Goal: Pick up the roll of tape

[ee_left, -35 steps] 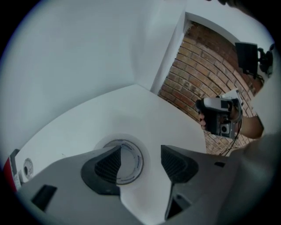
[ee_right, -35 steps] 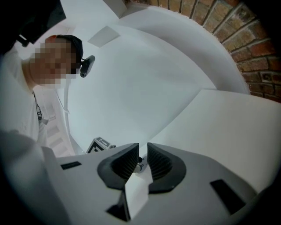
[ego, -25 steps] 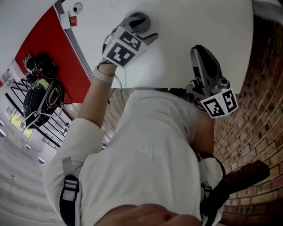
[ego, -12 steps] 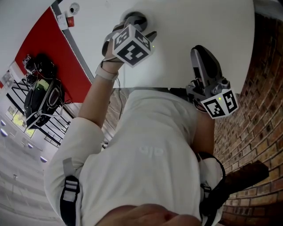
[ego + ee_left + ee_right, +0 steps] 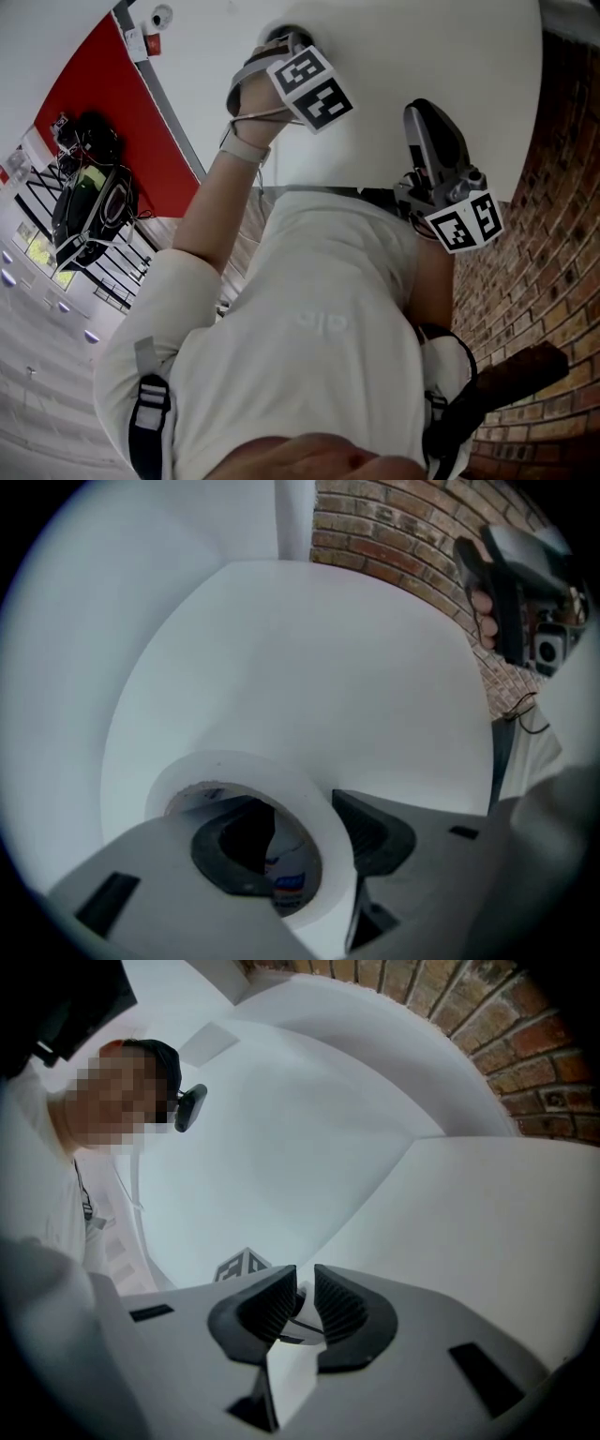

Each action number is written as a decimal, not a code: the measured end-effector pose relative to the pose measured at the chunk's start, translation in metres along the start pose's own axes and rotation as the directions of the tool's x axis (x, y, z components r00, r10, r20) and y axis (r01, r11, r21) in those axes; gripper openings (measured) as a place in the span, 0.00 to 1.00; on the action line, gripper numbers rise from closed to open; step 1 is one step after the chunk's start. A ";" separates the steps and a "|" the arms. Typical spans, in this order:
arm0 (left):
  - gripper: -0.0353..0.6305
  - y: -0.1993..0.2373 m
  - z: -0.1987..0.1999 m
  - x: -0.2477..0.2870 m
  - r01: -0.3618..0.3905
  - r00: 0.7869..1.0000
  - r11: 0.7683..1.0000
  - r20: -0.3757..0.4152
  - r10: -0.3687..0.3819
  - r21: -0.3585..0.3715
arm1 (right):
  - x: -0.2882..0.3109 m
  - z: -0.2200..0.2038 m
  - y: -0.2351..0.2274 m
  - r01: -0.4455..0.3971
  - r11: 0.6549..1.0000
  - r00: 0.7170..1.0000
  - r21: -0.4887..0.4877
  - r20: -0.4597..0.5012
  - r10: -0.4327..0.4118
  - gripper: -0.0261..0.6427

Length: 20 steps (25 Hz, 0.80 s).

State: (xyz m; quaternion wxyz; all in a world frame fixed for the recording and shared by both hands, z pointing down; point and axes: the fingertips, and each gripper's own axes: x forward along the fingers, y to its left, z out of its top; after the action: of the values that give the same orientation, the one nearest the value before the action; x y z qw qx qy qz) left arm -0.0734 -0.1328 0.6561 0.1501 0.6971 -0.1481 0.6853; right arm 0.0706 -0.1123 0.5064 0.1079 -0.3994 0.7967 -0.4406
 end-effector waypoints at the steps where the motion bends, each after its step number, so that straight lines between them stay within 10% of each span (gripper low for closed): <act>1: 0.35 0.000 -0.001 0.001 -0.004 1.000 1.000 -0.010 0.004 0.005 | 0.000 0.000 0.001 -0.003 1.000 1.000 -0.001 0.000 0.003 0.11; 20: 0.28 -0.006 -0.001 -0.002 -0.011 0.999 0.996 0.034 0.008 0.088 | -0.005 -0.002 0.008 -0.016 1.000 1.000 -0.016 -0.018 0.016 0.11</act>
State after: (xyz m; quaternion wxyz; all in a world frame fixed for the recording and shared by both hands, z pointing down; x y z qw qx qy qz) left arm -0.0717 -0.1269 0.6542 0.1133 0.7139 -0.1233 0.6800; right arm 0.0689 -0.1053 0.5005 0.1010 -0.3899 0.8043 -0.4368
